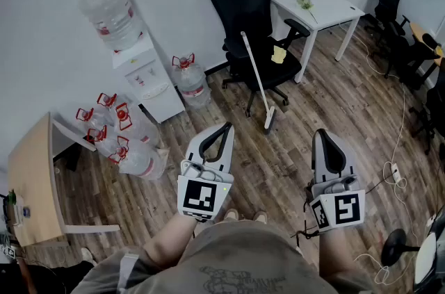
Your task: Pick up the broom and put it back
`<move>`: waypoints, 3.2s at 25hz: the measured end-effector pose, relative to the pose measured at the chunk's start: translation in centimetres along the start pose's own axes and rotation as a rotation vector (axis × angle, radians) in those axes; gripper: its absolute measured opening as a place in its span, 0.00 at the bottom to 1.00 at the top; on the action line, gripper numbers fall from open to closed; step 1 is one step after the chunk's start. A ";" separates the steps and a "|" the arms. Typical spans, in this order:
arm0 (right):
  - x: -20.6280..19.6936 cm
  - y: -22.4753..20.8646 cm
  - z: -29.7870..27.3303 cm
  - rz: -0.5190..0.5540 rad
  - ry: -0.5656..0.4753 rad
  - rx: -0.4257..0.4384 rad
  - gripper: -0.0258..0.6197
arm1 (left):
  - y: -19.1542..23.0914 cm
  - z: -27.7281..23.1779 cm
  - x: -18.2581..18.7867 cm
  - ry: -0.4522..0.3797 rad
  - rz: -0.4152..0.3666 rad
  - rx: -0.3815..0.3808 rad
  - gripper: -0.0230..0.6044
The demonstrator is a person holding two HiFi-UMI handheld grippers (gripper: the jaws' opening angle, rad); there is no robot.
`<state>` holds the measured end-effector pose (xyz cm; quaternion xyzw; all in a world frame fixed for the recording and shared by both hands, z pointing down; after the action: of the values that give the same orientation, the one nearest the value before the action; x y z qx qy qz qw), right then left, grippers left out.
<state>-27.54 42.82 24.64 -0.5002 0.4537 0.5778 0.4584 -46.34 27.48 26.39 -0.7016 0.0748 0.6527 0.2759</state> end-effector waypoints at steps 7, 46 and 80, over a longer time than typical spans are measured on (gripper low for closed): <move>-0.4 -1.9 0.3 -0.026 0.003 -0.014 0.09 | -1.1 -1.0 0.2 0.018 -0.002 0.004 0.06; -8.9 -15.5 -12.2 -0.121 0.075 0.086 0.30 | 0.2 -20.1 -5.1 0.075 0.051 0.028 0.06; -23.2 -20.1 -51.9 -0.190 0.434 0.288 0.34 | 18.9 -47.3 -20.4 0.386 0.143 -0.012 0.06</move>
<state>2.46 -6.58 41.78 -0.5821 0.5699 0.3411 0.4691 -16.52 -16.49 40.20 -0.8081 0.1719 0.5247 0.2052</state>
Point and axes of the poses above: the fingertips, and each gripper's own axes: z backward along the fingers, y to its left, x out of its top, the point moved 7 cm from there along z, backward along the fingers, and after that the axes turned 2 degrees about -z, right-handed, at the moved point
